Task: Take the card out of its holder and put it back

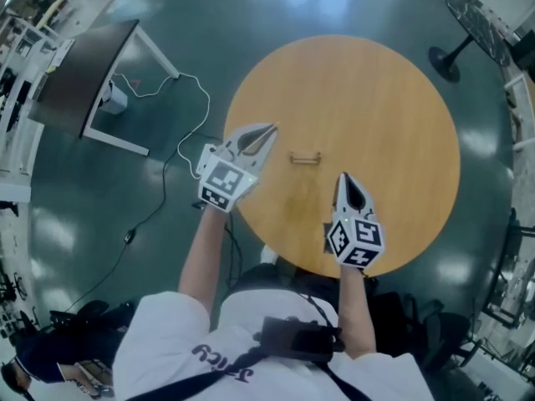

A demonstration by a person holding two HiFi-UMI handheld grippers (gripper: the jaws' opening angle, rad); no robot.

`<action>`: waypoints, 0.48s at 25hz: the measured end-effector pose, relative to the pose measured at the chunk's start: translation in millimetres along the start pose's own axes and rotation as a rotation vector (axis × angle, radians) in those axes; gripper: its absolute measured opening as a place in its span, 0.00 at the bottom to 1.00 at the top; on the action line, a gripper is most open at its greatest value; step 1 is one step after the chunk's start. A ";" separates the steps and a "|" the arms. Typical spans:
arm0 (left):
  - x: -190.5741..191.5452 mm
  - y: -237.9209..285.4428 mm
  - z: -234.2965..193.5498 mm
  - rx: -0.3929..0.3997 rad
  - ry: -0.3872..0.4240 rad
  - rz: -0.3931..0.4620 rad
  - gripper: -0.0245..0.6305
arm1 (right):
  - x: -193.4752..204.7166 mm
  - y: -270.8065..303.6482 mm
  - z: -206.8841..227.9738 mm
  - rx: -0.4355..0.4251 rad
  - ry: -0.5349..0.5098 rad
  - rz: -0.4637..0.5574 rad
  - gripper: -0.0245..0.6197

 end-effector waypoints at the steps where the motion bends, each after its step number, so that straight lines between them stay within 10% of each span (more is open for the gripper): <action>1: -3.0 4.3 -1.8 0.027 0.015 0.007 0.07 | 0.0 0.6 1.5 -0.002 0.004 -0.002 0.07; 12: -25.1 52.4 -27.0 0.448 0.103 0.146 0.07 | 9.8 3.4 12.6 0.005 0.060 -0.048 0.07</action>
Point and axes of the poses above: the fingertips, and each gripper's own axes: y forward along the fingers, z to its right, x out of its underside, the point moved 10 cm from there along -y, backward along the fingers, and after that the axes turned 1 degree about y, right-handed, at the moved point
